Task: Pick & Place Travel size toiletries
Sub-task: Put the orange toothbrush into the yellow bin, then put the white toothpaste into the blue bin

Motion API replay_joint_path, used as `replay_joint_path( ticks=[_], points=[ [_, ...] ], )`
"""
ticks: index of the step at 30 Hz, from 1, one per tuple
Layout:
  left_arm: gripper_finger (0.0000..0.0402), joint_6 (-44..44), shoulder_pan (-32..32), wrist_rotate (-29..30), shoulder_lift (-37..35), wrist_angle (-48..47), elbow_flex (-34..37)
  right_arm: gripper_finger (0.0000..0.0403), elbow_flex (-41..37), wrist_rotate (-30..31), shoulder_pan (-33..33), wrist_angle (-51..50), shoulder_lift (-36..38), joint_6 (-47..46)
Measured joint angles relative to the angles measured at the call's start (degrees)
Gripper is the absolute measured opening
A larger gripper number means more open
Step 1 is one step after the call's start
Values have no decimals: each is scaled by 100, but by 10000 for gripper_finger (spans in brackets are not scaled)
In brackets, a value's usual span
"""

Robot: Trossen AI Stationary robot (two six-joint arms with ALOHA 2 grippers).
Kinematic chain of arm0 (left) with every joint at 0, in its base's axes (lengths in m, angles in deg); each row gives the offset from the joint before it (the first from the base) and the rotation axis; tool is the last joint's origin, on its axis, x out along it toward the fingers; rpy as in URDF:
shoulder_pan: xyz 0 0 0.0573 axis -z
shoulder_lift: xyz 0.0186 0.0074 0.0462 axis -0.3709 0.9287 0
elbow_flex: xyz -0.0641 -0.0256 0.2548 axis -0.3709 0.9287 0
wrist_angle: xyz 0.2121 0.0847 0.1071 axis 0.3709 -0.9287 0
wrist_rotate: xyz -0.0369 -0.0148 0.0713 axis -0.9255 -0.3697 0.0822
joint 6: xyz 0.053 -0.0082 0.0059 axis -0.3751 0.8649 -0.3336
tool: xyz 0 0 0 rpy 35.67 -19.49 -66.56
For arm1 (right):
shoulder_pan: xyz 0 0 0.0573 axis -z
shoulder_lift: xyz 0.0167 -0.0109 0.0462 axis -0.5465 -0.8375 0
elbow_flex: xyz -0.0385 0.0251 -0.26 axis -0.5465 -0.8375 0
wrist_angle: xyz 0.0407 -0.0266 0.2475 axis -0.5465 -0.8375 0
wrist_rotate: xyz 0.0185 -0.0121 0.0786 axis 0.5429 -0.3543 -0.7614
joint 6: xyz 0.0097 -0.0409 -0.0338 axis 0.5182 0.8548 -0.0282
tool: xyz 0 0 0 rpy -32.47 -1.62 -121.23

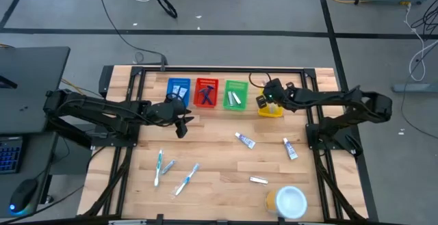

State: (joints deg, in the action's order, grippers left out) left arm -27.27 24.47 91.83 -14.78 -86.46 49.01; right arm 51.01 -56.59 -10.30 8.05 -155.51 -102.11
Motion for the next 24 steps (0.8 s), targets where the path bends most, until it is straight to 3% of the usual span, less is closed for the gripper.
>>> replay_joint_path(
  ticks=[7,17,24],
  points=[
    [150,-2,0,20,0,0,0,105,2,-594,39,-85,275,86],
    [150,7,1,22,7,2,0,108,4,-687,35,-162,993,429],
    [150,45,0,22,7,2,0,108,7,-2058,34,-872,1514,492]
  ],
)
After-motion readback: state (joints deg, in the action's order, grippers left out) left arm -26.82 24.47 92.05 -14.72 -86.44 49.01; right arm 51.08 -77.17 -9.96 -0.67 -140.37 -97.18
